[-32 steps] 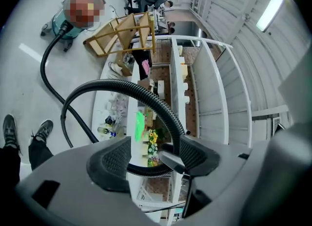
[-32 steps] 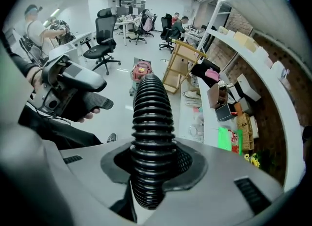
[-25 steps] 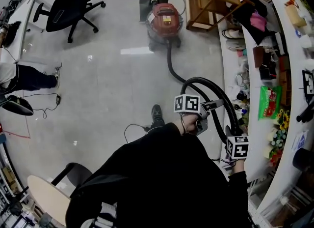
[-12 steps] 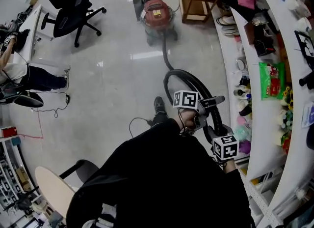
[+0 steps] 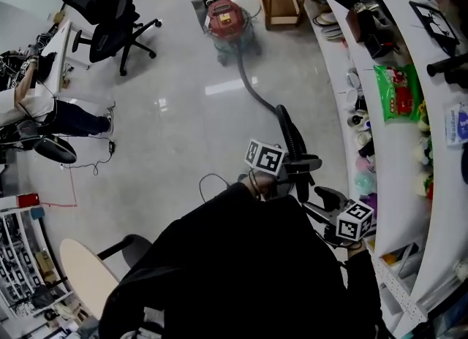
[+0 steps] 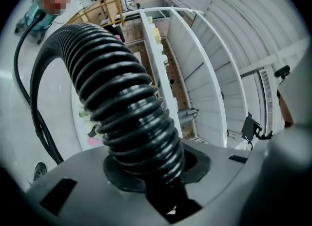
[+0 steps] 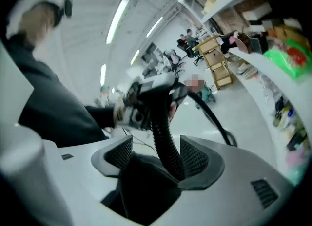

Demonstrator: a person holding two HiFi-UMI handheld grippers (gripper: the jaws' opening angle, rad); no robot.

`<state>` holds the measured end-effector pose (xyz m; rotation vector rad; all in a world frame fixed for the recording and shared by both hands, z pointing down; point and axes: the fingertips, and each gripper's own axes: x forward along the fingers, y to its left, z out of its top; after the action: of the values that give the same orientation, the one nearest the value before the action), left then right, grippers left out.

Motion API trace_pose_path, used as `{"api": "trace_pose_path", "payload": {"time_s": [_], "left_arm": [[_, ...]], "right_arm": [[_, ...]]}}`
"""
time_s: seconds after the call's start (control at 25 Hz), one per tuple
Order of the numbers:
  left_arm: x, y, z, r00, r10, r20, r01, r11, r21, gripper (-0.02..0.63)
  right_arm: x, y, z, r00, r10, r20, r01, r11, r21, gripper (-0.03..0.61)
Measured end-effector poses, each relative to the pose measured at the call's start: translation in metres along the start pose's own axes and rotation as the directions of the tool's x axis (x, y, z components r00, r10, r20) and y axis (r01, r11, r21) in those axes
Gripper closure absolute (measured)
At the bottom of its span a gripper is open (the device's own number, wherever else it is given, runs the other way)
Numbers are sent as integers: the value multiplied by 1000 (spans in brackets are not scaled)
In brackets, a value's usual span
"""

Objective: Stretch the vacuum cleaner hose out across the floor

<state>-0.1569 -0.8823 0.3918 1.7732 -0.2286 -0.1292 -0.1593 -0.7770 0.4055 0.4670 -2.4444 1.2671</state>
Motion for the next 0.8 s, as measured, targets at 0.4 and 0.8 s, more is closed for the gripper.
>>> {"api": "trace_pose_path", "payload": {"time_s": [0.4,0.8], "left_arm": [[-57,-32,-120,963,43,-265,19,974,228,476],[-152,-32,-269,821,217,-528,43,899,436,476]], "right_arm": [[-2,9,87,947,110,301,-172,967,190,287],[153,94,3,936,320,143,-351,850,393,262]]}}
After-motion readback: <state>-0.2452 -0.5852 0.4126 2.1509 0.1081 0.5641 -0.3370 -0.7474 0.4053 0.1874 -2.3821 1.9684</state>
